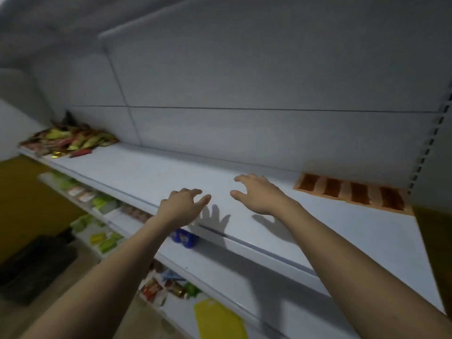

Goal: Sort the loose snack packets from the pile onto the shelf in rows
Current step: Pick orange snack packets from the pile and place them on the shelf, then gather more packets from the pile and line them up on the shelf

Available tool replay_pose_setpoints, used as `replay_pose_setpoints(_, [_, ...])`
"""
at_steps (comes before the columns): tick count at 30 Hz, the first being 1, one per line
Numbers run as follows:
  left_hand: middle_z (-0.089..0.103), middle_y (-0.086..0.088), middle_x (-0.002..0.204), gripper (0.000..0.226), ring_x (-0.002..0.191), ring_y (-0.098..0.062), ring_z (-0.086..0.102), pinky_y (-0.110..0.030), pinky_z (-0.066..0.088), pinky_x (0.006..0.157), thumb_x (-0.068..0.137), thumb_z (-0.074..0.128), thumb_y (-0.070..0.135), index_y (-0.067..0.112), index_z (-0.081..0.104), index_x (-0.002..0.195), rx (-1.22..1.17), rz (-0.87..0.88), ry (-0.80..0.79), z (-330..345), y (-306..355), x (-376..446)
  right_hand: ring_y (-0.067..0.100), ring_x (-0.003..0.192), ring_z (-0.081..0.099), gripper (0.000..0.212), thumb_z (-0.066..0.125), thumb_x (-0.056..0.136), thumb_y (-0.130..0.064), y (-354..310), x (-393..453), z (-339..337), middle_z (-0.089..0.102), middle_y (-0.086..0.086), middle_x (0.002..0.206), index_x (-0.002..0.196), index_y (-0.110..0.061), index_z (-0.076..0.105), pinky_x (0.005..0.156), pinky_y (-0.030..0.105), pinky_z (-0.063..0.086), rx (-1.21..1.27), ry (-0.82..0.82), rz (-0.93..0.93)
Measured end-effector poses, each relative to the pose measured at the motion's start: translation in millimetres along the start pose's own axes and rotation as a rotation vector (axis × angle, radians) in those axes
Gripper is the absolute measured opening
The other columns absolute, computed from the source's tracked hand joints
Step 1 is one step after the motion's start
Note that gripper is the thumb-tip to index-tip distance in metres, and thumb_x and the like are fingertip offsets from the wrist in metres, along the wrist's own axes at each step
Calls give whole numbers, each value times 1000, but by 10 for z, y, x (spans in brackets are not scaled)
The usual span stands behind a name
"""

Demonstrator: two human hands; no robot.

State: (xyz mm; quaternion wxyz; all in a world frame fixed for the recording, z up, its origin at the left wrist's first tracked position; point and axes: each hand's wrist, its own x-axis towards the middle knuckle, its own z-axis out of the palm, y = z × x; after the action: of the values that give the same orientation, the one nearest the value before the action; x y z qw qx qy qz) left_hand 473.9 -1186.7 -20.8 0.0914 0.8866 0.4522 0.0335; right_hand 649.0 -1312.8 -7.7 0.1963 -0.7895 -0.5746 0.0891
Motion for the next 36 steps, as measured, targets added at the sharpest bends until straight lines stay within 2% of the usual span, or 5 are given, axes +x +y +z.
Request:
replay_pose_setpoints(5, [53, -3, 147, 75, 133, -27, 49, -49, 44, 105, 91, 25, 77, 31, 49, 144, -24, -179, 87, -440, -927, -558, 24, 138, 35, 53, 37, 102, -50, -1052, 284, 350, 36, -1, 155, 150, -29, 34, 107, 45, 36, -44, -69, -220])
replay_pose_setpoints(10, [59, 0, 139, 61, 124, -24, 55, -34, 43, 79, 99, 32, 68, 29, 54, 141, -45, -324, 129, -719, -1919, -932, 26, 135, 38, 51, 35, 102, -51, -2121, 614, 698, 41, 1, 151, 148, -29, 38, 106, 45, 37, -110, -116, -409])
replay_pose_setpoints(16, [48, -3, 148, 71, 133, -29, 47, -53, 41, 106, 94, 28, 77, 33, 48, 146, -49, -482, 132, -938, -3189, -991, 27, 128, 43, 50, 37, 100, -51, -3399, 1140, 1279, 48, 3, 143, 141, -25, 45, 100, 47, 43, -205, -131, -529])
replay_pose_setpoints(25, [54, -4, 140, 67, 126, -30, 50, -49, 46, 97, 94, 30, 75, 31, 53, 140, -36, -501, 194, -1285, -4791, -724, 29, 129, 44, 50, 40, 98, -49, -4914, 2151, 1987, 47, 7, 145, 142, -25, 44, 102, 46, 43, -186, -170, -574])
replay_pose_setpoints(36, [54, -5, 141, 64, 128, -29, 49, -49, 43, 102, 95, 31, 74, 32, 53, 138, 7, -523, 172, -1508, -6187, 689, 24, 108, 59, 43, 42, 96, -52, -5510, 3955, 2700, 63, 2, 123, 123, -23, 59, 89, 45, 52, -20, -143, -485])
